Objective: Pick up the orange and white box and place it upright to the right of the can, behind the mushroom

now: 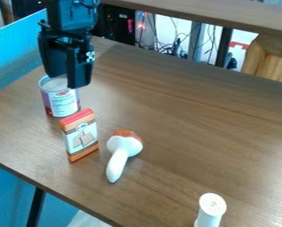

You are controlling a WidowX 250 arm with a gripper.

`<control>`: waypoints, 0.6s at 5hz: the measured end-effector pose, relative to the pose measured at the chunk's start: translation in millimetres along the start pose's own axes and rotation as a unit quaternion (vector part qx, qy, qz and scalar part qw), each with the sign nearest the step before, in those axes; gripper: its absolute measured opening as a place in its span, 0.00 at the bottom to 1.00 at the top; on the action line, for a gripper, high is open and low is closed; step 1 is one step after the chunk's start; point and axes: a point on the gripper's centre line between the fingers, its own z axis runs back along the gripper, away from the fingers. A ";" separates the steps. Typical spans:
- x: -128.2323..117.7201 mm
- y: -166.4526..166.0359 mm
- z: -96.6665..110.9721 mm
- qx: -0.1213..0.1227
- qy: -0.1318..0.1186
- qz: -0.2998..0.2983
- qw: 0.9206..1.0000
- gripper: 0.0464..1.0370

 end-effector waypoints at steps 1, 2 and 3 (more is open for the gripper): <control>-0.2 0.3 -6.8 -0.006 0.012 0.004 1.000 0.96; 0.8 6.0 -13.2 0.010 0.021 0.018 1.000 0.96; 3.8 7.4 -25.3 0.016 0.046 0.024 0.999 0.96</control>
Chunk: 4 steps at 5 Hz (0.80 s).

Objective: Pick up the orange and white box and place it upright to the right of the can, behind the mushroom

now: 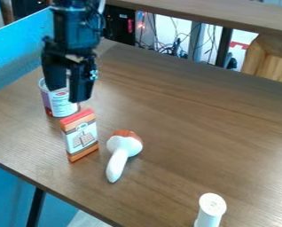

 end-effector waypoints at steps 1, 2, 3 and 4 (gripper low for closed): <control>0.8 5.0 -16.1 0.016 0.044 0.023 0.999 0.96; 2.8 5.3 -25.8 0.018 0.066 0.028 0.997 0.96; 4.4 4.2 -34.7 0.021 0.091 0.031 0.995 0.96; 4.7 4.8 -36.9 0.029 0.097 0.041 0.994 0.96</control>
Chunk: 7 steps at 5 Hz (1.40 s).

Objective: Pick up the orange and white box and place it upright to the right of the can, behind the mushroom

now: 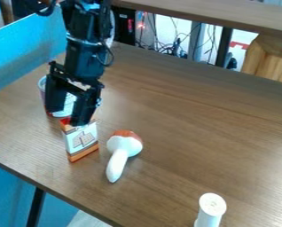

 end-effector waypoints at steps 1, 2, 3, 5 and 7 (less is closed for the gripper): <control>3.6 -0.2 -14.3 0.000 0.029 0.003 1.000 0.96; 4.3 2.0 -19.3 0.002 0.040 0.012 0.999 0.96; 5.7 2.1 -19.8 0.002 0.036 0.010 0.999 0.93; 13.2 -0.4 -20.0 -0.003 0.012 0.000 1.000 0.38; 11.1 -3.9 -5.3 -0.015 -0.010 0.000 1.000 0.35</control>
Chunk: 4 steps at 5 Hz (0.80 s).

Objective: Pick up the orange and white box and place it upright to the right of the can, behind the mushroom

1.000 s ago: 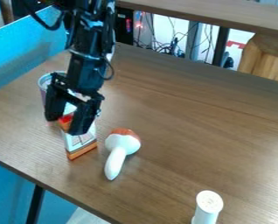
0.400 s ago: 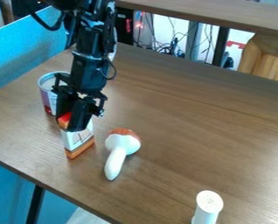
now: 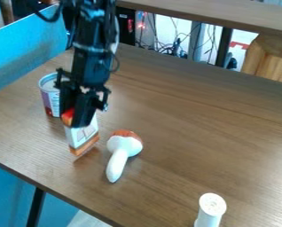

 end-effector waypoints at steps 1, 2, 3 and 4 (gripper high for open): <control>-0.4 -4.4 48.7 -0.002 -0.087 -0.016 0.996 0.35; 6.2 -6.4 101.3 0.006 -0.158 -0.027 0.987 0.35; 29.1 -23.3 119.9 0.007 -0.171 -0.059 0.984 0.35; 54.4 -27.2 130.7 -0.005 -0.168 -0.064 0.984 0.35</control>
